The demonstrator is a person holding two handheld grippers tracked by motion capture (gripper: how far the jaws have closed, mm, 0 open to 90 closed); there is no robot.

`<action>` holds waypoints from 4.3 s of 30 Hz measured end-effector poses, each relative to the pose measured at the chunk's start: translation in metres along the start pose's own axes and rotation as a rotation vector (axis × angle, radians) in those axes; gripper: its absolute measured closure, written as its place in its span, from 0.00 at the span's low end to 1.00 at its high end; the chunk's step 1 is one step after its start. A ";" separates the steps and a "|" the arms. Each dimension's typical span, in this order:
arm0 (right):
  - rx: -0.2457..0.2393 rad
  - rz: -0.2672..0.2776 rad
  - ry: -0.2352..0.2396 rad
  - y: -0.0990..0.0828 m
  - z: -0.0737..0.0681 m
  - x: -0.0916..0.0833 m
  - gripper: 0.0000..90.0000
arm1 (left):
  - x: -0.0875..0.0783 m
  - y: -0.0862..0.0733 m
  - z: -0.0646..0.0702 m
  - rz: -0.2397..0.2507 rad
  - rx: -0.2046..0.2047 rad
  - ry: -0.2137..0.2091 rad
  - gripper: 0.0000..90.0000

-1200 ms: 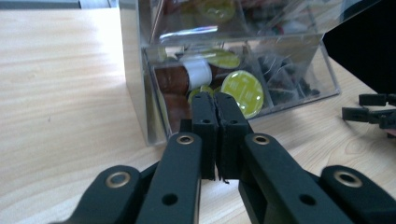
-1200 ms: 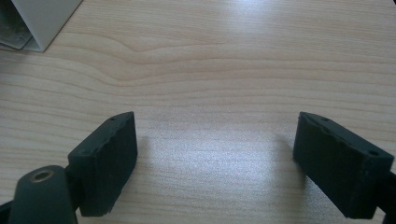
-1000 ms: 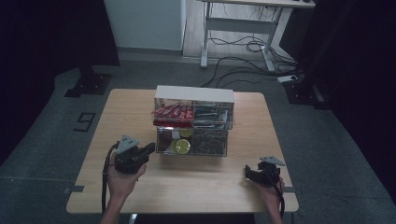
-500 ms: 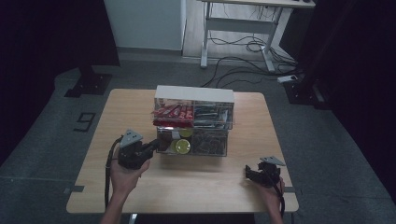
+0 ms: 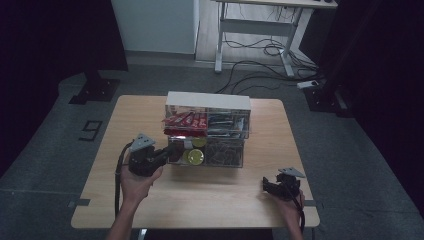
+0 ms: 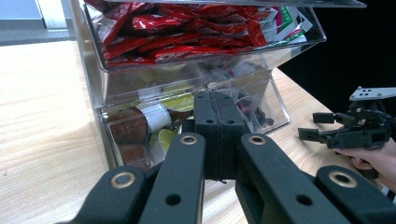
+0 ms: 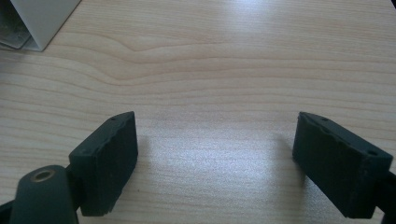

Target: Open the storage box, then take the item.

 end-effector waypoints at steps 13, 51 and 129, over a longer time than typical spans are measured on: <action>-0.002 0.000 0.000 0.000 0.000 0.000 0.16 | 0.016 0.019 0.000 0.003 0.002 -0.043 1.00; 0.002 0.001 0.001 -0.001 0.001 -0.002 0.17 | 0.044 0.049 -0.004 -0.002 -0.024 -0.111 1.00; -0.013 0.143 0.163 0.026 -0.024 -0.049 0.46 | 0.037 0.090 -0.007 0.055 -0.020 -0.106 1.00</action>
Point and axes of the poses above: each handheld gripper's, and its own axes: x roughly forward along the jaws, y roughly out of its top, z roughly to its right, the point moved 2 cm from there along x, roughly forward along the jaws, and after that the axes turned 12 degrees about x, right-handed, at the moved point
